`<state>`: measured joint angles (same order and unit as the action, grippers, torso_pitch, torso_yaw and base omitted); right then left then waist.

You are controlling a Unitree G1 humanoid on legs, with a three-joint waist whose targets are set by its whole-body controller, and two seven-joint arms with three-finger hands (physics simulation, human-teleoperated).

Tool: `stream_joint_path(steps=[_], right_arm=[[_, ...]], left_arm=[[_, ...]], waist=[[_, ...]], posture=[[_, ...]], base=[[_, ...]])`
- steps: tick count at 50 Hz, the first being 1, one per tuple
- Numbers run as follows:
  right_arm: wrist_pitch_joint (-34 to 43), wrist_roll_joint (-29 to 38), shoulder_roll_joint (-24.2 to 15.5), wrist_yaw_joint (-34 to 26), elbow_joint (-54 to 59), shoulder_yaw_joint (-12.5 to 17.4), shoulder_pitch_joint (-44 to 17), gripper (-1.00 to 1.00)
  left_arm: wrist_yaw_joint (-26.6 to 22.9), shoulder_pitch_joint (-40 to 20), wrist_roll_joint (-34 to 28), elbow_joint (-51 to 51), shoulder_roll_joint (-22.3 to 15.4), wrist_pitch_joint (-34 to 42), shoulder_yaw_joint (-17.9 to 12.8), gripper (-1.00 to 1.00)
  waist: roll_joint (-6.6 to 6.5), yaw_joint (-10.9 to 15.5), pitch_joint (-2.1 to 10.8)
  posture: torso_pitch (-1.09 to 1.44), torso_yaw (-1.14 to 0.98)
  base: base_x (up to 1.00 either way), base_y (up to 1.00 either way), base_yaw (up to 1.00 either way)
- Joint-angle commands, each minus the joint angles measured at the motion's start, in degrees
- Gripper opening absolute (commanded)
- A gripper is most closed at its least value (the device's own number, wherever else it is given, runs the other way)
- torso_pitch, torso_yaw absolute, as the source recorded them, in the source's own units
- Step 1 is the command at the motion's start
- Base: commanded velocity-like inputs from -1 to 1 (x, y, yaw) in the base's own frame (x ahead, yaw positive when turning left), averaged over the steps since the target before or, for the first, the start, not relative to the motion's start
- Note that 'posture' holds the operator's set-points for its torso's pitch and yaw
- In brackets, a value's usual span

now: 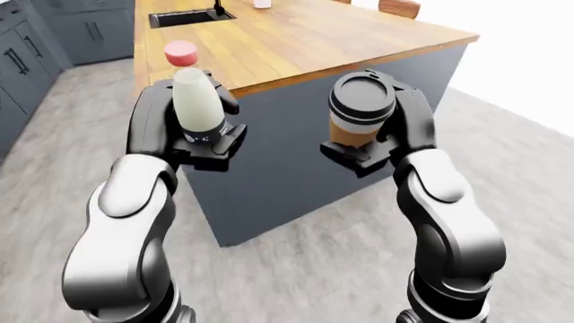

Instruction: Move the drinks to the dining counter.

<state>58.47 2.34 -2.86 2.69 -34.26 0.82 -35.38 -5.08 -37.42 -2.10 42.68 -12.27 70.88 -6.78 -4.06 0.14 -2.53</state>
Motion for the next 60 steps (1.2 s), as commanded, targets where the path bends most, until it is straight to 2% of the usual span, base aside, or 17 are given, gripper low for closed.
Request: stream_joint_path(steps=[1, 6, 9, 12, 14, 23, 25, 29, 31, 32, 38, 45, 46, 52, 54, 55, 60], right_arm=[[-2.54, 0.32, -0.31, 0.42, -2.14, 0.34, -1.68, -0.99], [-2.94, 0.17, -0.51, 0.40, -1.89, 0.40, -1.53, -0.99], [-2.94, 0.22, -0.60, 0.39, -2.27, 0.28, -1.44, -0.98], [-3.76, 0.99, -0.98, -0.11, -2.42, -0.61, -1.01, -0.97], [-3.98, 1.50, -0.67, -0.04, -2.59, -0.45, -1.03, -1.00], [-2.44, 2.23, -0.34, -1.02, -3.48, -0.82, -2.00, -0.98], [-1.84, 2.43, -0.38, -1.13, -3.46, -0.63, -2.58, -0.98], [-1.32, 2.52, -0.45, -1.31, -3.61, -0.41, -3.05, -0.98], [-1.57, 2.55, -0.39, -1.39, -3.55, -0.58, -2.83, -0.98], [-1.75, 2.64, -0.46, -1.48, -3.46, -0.68, -2.77, -0.98], [-1.98, 1.18, 0.22, -2.87, -4.51, 0.25, -3.45, -0.98], [-0.10, 0.35, -1.12, -0.76, -3.33, 1.35, -5.22, -0.97], [0.41, 0.05, -1.27, -0.75, -3.39, 1.49, -5.67, -0.97], [2.76, -2.70, -2.20, -0.39, -3.02, 2.88, -8.90, -0.98], [2.69, -3.55, -2.69, -0.16, -2.08, 3.26, -9.76, -0.98], [2.87, -3.99, -2.83, 0.04, -1.92, 3.45, -10.05, -0.98], [2.91, -5.95, -3.44, 0.87, -1.15, 3.94, -10.83, -0.98]], left_arm=[[0.09, -1.34, 0.04, 1.58, -0.25, -2.04, -0.42, -1.00], [0.23, -1.35, 0.00, 1.28, -0.17, -2.34, -0.21, -1.00], [0.25, -1.27, -0.02, 1.47, -0.12, -2.24, -0.20, -1.00], [0.23, -1.20, -0.02, 1.18, -0.12, -2.64, -0.25, -1.00], [0.22, -1.15, -0.01, 1.32, -0.12, -2.54, -0.28, -1.00], [-0.04, -1.40, 0.27, 1.22, -0.66, -2.34, -0.79, -1.00], [0.00, -1.29, 0.26, 0.70, -0.62, -2.82, -0.56, -1.00], [-0.09, -1.82, 0.20, 0.80, -0.73, -2.35, -0.41, -1.00], [-0.14, -1.92, 0.16, 0.79, -0.77, -2.28, -0.44, -1.00], [-0.11, -1.87, 0.09, 0.85, -0.73, -2.26, -0.27, -1.00], [-0.26, -2.80, -0.29, 0.88, -0.81, -1.41, 0.06, -1.00], [-0.77, -3.87, -0.73, -0.46, -1.21, -1.62, 0.24, -1.00], [-0.79, -4.21, -0.84, -0.88, -1.18, -1.63, 0.42, -1.00], [-1.59, -6.85, -1.61, -3.05, -1.27, -1.13, 1.22, -1.00], [-1.86, -7.86, -1.85, -3.84, -1.28, -0.89, 1.45, -1.00], [-2.01, -8.68, -1.92, -4.28, -1.32, -0.59, 1.44, -1.00], [-2.84, -10.31, -2.58, -5.13, -1.81, 0.03, 1.81, -1.00]], waist=[[-0.62, 0.13, 1.12], [2.80, 0.26, 0.99], [9.22, 0.34, 2.54], [9.86, -1.13, 0.87], [9.28, 0.87, 1.86], [5.81, 1.75, -0.52], [2.60, 1.81, -0.66], [4.59, 1.60, 0.21], [7.64, 1.90, -1.04], [10.22, 1.34, 0.15], [7.71, 0.50, 1.37], [5.30, 0.01, -0.68], [5.06, -0.04, 0.56], [-0.10, -0.75, -0.62], [-3.71, -0.90, 0.56], [-0.68, -0.50, -1.03], [0.73, -0.57, 0.59]], posture=[[0.00, 0.00], [0.00, 0.00], [0.00, 0.00], [0.00, 0.00], [0.00, 0.00], [0.00, 0.00], [0.00, 0.00], [0.00, 0.00], [0.00, 0.00], [0.00, 0.00], [0.00, 0.00], [0.00, 0.00], [0.00, 0.00], [0.00, 0.00], [0.00, 0.00], [0.00, 0.00], [0.00, 0.00]], base=[[0.05, -1.00, 0.00], [0.04, -1.00, 0.00], [0.04, -0.94, 0.00], [0.01, 0.00, 0.00], [0.00, 0.00, 0.61], [0.00, 0.00, 1.00], [0.00, 0.00, 1.00], [0.00, 0.00, 1.00], [0.00, 0.00, 1.00], [0.00, 0.00, 1.00], [0.00, 0.00, 0.76], [0.00, 0.00, 0.00], [0.09, 0.00, 0.00], [0.33, 0.00, 0.00], [0.38, 0.00, 0.00], [0.38, 0.00, 0.00], [0.38, 0.00, 0.00]])
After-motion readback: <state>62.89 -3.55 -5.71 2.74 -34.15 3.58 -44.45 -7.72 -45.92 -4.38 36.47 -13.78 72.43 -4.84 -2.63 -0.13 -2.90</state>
